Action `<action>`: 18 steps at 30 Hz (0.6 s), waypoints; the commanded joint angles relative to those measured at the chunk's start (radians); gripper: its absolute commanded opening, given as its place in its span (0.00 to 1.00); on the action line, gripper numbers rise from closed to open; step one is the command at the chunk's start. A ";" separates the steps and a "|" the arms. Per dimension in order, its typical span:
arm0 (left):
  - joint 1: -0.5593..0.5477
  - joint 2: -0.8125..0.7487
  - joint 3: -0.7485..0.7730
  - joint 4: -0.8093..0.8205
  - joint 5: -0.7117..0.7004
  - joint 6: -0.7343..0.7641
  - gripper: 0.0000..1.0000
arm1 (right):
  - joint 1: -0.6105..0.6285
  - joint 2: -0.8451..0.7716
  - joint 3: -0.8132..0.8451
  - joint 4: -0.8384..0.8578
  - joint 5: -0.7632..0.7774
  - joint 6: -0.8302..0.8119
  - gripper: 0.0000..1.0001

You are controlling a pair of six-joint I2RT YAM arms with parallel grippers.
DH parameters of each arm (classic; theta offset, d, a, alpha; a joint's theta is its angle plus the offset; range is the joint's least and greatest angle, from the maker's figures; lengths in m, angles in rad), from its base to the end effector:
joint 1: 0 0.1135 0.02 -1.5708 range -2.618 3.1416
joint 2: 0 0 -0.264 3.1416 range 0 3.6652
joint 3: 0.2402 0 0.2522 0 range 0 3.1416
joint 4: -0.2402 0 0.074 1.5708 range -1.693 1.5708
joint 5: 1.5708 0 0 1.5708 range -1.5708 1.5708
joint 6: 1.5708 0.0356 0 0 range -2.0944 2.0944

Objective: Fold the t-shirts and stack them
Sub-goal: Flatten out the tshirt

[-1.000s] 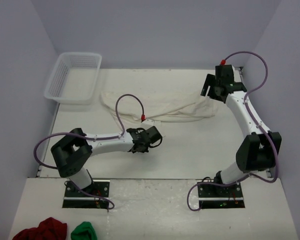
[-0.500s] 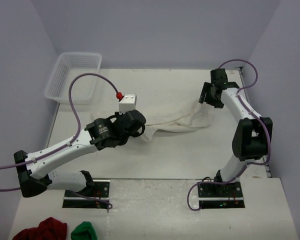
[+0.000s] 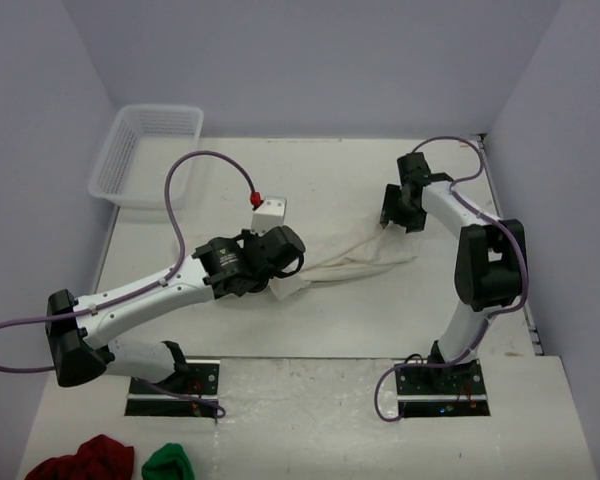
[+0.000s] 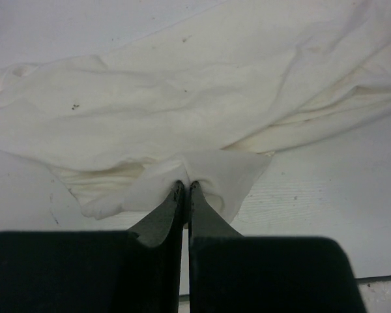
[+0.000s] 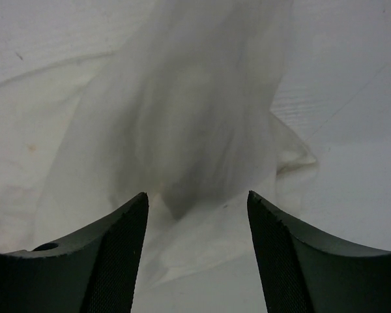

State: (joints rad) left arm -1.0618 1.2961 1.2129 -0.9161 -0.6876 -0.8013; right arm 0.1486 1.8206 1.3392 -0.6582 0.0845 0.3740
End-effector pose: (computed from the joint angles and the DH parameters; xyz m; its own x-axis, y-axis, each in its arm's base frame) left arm 0.1427 -0.2094 0.3217 -0.6497 0.0252 -0.7598 0.0587 0.9981 -0.0171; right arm 0.3722 0.0527 0.2096 -0.8775 0.2367 -0.4171 0.2234 0.9713 0.0813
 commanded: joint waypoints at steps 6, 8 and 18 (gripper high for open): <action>-0.004 0.040 -0.027 0.106 0.048 0.028 0.00 | 0.025 -0.044 -0.064 0.057 -0.025 0.020 0.55; -0.004 0.034 -0.033 0.109 0.048 0.027 0.00 | 0.025 -0.023 -0.040 0.055 -0.014 0.019 0.14; -0.010 0.072 -0.119 0.173 0.089 0.008 0.00 | 0.083 -0.081 0.230 -0.058 0.084 0.000 0.00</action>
State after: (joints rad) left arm -1.0630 1.3491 1.1244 -0.8062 -0.6167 -0.7830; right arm 0.2184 1.8126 1.4357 -0.6785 0.1234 0.3904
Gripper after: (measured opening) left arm 0.009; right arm 0.010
